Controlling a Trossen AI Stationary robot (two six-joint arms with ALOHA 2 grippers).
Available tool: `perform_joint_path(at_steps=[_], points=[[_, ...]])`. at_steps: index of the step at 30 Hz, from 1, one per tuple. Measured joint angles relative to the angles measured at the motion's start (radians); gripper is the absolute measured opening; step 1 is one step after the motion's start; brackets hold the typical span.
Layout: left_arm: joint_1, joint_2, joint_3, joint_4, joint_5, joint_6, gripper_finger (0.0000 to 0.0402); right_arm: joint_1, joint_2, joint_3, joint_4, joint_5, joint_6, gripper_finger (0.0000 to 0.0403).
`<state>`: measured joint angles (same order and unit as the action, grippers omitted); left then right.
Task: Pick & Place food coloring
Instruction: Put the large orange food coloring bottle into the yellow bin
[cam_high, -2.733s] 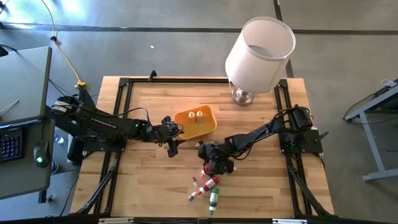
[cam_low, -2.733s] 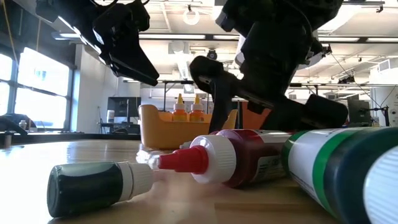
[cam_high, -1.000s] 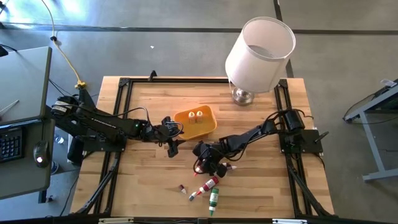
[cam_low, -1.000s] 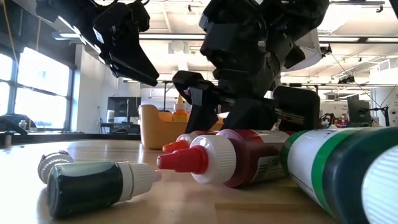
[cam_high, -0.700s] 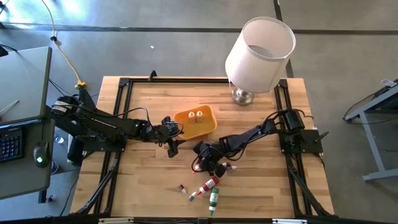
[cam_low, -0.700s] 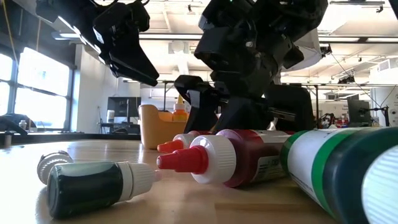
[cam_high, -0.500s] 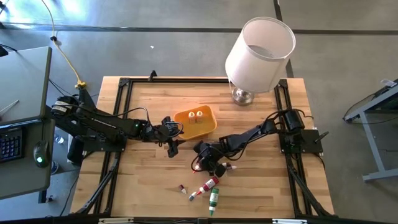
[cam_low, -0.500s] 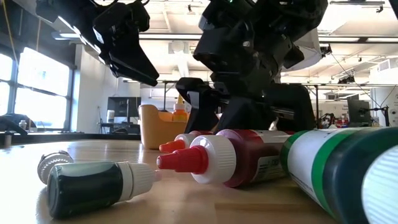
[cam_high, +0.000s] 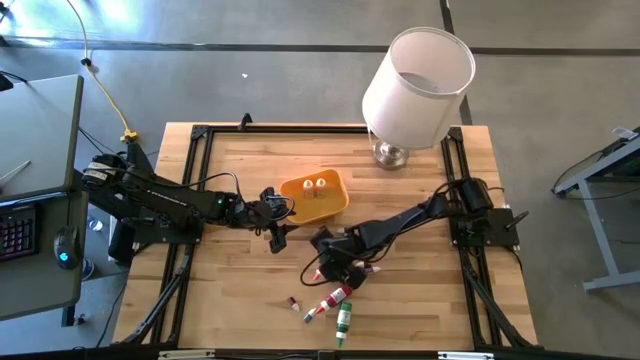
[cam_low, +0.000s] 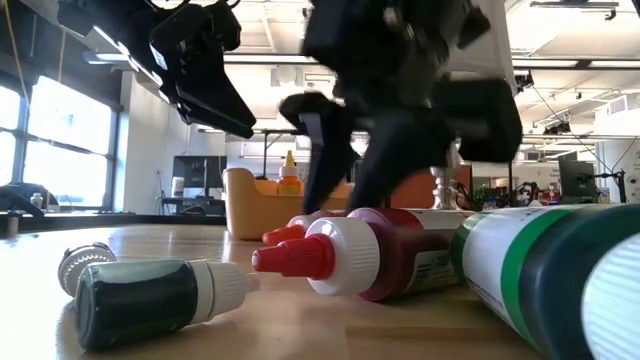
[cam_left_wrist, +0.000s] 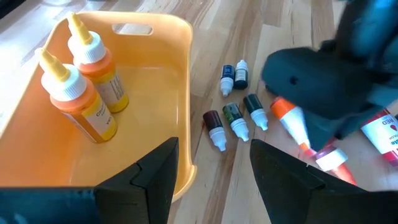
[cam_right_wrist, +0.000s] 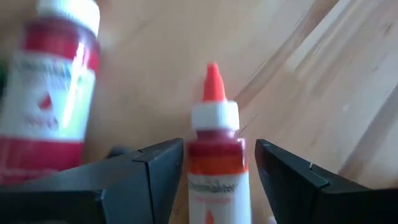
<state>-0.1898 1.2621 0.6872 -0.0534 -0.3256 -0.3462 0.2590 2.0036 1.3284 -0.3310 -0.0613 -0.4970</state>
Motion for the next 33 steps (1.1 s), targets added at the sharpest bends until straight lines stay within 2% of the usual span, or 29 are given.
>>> perform_joint_path(at_steps=[10, 15, 20, 27, 33], points=[[0.000, 0.000, 0.000, 0.001, 0.000, 0.000, 0.0197, 0.003, 0.041, 0.069, 0.040, -0.093, 0.053, 0.0195], [0.000, 0.000, 0.000, 0.001, 0.000, 0.000, 0.0197, -0.004, 0.111, 0.068, 0.097, -0.043, 0.053, 0.0195], [0.000, 0.000, 0.000, -0.002, 0.010, 0.000, 0.0197, -0.016, 0.121, 0.069, 0.064, 0.020, 0.056, 0.0195], [0.000, 0.000, 0.000, -0.002, 0.017, 0.024, 0.0197, -0.018, 0.121, 0.069, 0.041, -0.028, 0.074, 0.0195], [0.000, 0.000, 0.000, -0.002, 0.018, 0.034, 0.0197, -0.008, 0.119, 0.070, 0.009, -0.009, 0.072, 0.0178]])
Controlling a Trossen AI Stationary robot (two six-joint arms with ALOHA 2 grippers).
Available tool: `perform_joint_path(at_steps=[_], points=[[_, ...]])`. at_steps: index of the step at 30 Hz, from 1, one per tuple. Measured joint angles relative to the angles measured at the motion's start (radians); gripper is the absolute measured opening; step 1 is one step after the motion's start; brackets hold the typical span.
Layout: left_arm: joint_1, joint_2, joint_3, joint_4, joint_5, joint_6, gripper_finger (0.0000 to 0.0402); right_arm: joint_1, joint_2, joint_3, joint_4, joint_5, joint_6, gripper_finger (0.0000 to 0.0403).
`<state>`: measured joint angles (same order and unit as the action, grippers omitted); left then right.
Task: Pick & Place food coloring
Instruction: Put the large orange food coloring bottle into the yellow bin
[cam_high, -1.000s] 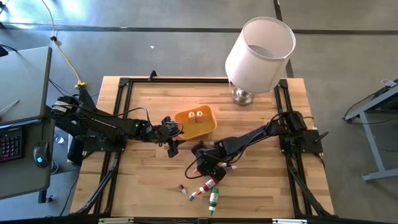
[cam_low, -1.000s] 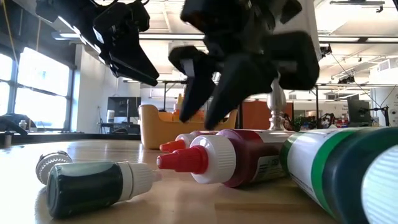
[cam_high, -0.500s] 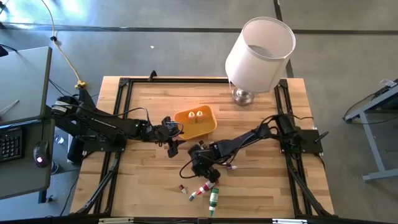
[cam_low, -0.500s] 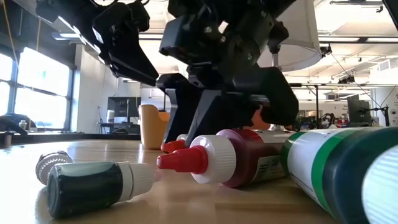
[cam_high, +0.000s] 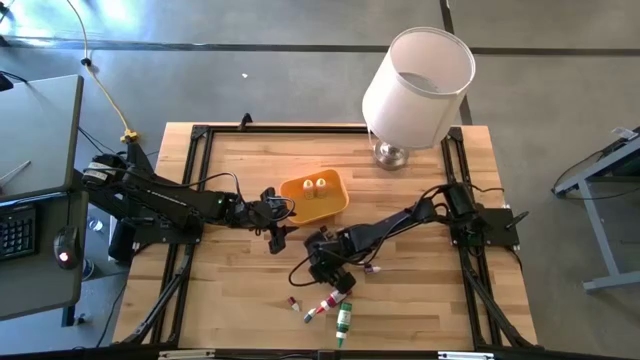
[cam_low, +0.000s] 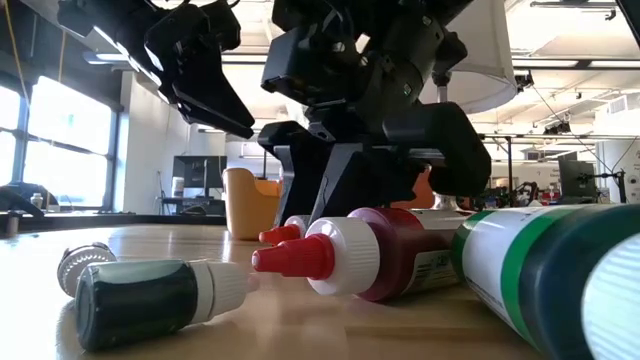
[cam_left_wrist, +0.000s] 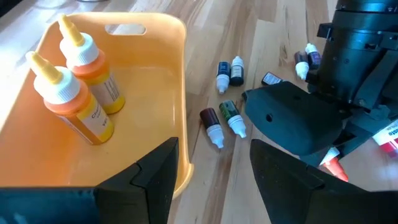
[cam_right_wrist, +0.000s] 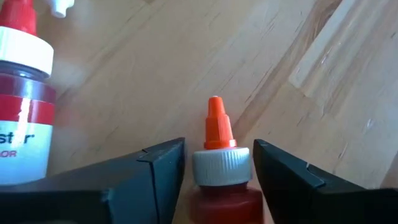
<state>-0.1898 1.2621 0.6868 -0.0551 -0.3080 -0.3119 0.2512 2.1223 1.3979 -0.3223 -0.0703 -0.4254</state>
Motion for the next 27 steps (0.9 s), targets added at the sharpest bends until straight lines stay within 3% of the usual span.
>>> perform_joint_path(at_steps=[6, 17, 22, 27], points=[[0.000, 0.000, 0.000, 0.000, 0.001, 0.000, 0.0197, 0.001, -0.003, 0.021, -0.031, -0.007, -0.001, 0.0121], [0.000, 0.000, 0.000, 0.000, -0.003, 0.000, 0.0197, 0.000, -0.001, 0.250, -0.223, 0.043, 0.019, 0.0126], [0.000, 0.000, 0.000, 0.001, -0.024, -0.013, 0.0197, 0.001, -0.027, 0.381, -0.393, 0.173, -0.017, 0.0115], [0.000, 0.000, 0.000, 0.003, -0.048, -0.033, 0.0197, -0.003, -0.143, 0.400, -0.495, 0.321, -0.019, 0.0117]])
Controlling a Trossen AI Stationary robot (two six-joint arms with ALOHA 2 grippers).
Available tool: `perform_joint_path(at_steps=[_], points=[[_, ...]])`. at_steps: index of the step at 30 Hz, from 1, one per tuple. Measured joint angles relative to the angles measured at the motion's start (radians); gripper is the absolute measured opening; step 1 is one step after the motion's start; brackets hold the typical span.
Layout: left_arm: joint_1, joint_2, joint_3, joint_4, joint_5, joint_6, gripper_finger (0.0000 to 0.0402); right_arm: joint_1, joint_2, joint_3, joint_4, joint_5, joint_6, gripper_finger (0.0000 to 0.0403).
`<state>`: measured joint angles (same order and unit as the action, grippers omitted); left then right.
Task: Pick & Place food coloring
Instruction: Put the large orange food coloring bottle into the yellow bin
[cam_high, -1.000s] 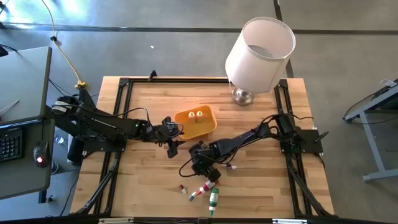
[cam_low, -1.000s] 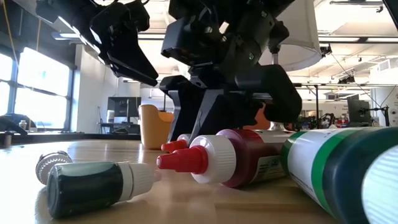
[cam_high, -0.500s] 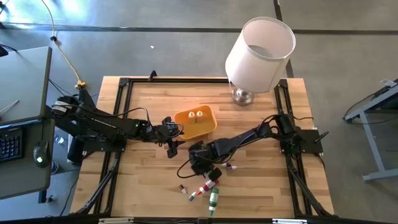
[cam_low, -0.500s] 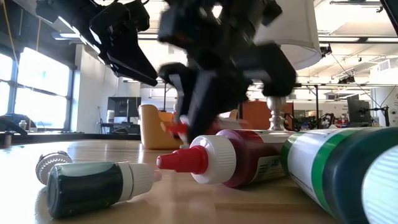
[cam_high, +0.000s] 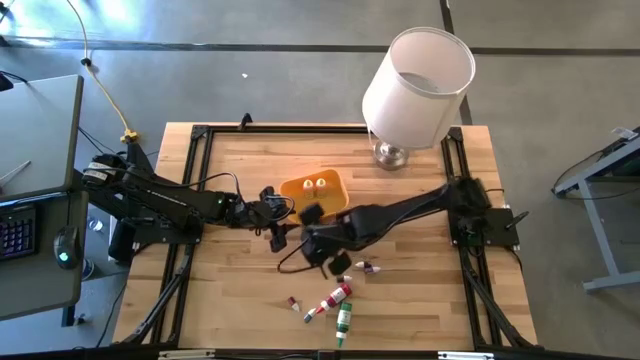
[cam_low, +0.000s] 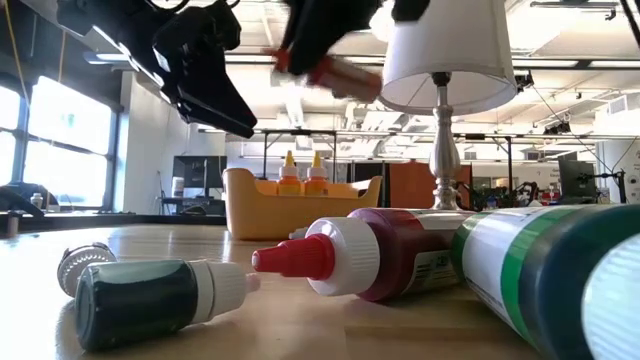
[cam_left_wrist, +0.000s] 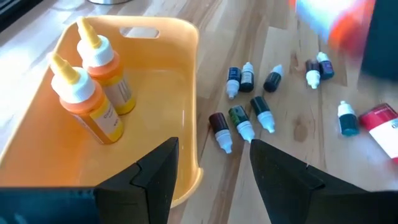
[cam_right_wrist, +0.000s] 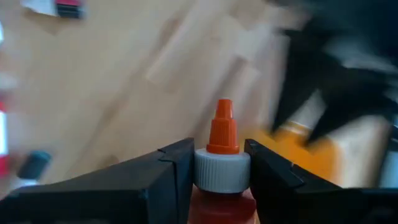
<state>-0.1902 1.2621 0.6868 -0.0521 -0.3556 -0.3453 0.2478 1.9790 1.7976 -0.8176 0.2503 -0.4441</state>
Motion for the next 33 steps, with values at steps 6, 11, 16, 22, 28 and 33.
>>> perform_joint_path(at_steps=[6, 11, 16, 22, 28, 33], points=[[0.000, 0.000, 0.000, 0.036, -0.027, -0.004, 0.0197, -0.005, -0.215, -0.143, 0.136, 0.027, 0.060, 0.0123], [0.000, 0.000, 0.000, 0.103, -0.018, -0.001, 0.0197, -0.035, -0.430, -0.491, 0.563, 0.007, 0.045, 0.0115], [0.000, 0.000, 0.000, 0.157, -0.031, 0.048, 0.0197, -0.104, -0.561, -0.893, 1.304, -0.140, 0.064, 0.0129], [0.000, 0.000, 0.000, 0.321, -0.066, 0.159, 0.0197, -0.192, -0.544, -1.195, 2.022, -0.293, 0.272, 0.0128], [0.001, 0.000, 0.000, 0.462, -0.016, 0.318, 0.0197, -0.247, -0.516, -1.262, 2.112, -0.360, 0.390, 0.0116], [0.000, 0.000, 0.000, 0.508, 0.033, 0.340, 0.0197, -0.248, -0.513, -1.237, 2.059, -0.293, 0.334, 0.0131]])
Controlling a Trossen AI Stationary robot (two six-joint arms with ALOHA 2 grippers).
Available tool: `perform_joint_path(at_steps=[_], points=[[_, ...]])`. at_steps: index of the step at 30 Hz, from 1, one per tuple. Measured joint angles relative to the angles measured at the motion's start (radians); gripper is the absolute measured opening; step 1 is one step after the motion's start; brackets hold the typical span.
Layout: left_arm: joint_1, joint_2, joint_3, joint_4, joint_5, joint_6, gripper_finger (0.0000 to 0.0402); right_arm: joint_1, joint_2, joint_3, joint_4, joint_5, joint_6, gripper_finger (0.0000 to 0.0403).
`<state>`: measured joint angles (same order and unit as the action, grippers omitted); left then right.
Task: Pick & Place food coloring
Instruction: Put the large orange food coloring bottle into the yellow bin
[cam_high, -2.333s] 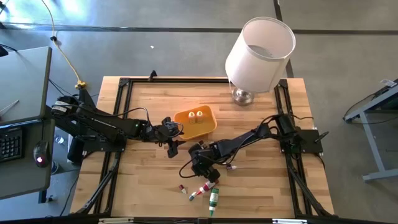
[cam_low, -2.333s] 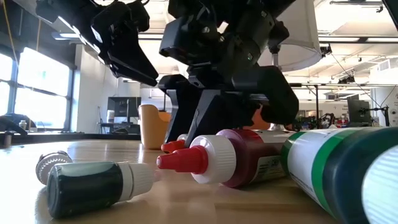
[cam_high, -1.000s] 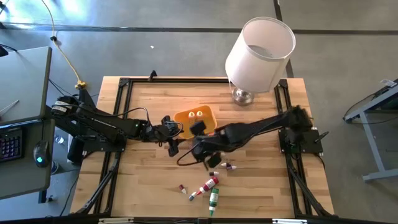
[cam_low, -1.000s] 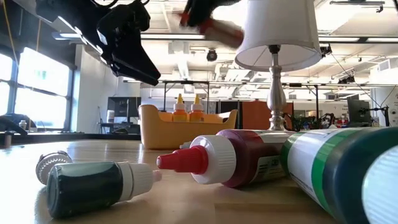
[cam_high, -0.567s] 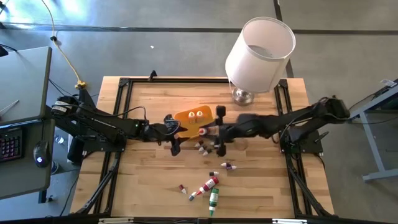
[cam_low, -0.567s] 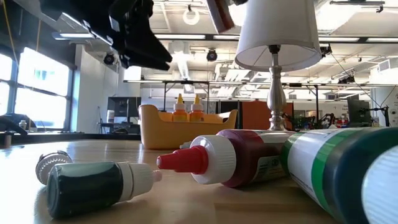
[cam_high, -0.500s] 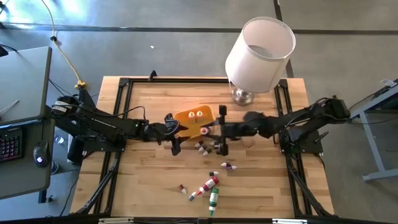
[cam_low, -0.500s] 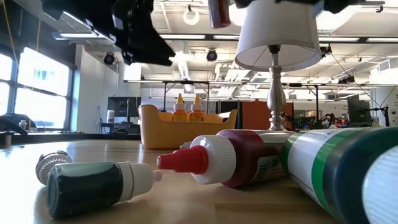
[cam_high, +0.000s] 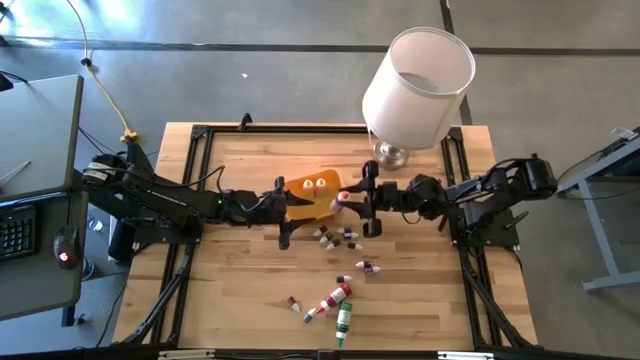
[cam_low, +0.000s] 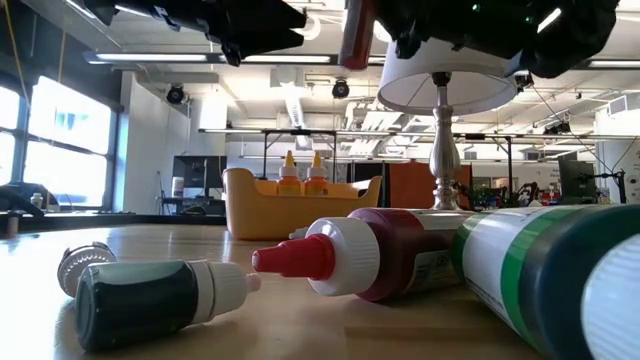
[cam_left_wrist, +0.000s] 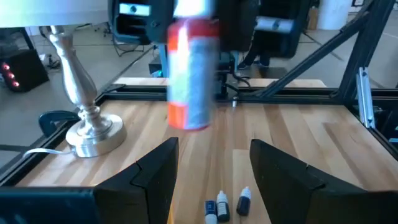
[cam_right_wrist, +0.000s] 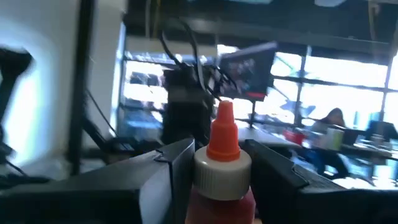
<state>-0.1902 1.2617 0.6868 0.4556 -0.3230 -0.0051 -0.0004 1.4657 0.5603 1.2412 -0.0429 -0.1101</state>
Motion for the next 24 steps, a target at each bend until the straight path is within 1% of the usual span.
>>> perform_joint_path(at_steps=[3, 7, 9, 13, 15, 18, 20, 24], points=[[0.000, 0.000, 0.000, -0.001, -0.001, -0.009, 0.0197, -0.007, 0.007, 0.026, -0.099, 0.048, -0.048, 0.0124], [0.000, 0.000, 0.000, -0.001, -0.013, -0.022, 0.0197, -0.020, 0.055, 0.041, -0.219, 0.125, -0.047, 0.0115], [0.000, 0.000, 0.000, -0.001, -0.016, -0.021, 0.0197, -0.029, 0.096, 0.040, -0.196, 0.142, -0.047, 0.0116], [0.000, 0.000, 0.000, -0.001, -0.016, -0.021, 0.0197, -0.077, 0.171, 0.043, -0.084, 0.140, -0.046, 0.0133], [0.000, 0.000, 0.000, -0.001, -0.015, -0.023, 0.0197, -0.112, 0.211, 0.042, -0.080, 0.140, -0.004, 0.0133], [0.000, 0.000, 0.000, -0.011, -0.007, -0.025, 0.0197, -0.151, 0.265, 0.041, -0.067, 0.142, 0.061, 0.0120], [0.000, 0.000, 0.000, -0.019, -0.006, -0.025, 0.0197, -0.169, 0.294, 0.041, -0.054, 0.140, 0.081, 0.0114], [0.000, 0.000, 0.000, -0.044, -0.006, -0.025, 0.0197, -0.193, 0.339, 0.041, -0.060, 0.148, 0.094, 0.0118]])
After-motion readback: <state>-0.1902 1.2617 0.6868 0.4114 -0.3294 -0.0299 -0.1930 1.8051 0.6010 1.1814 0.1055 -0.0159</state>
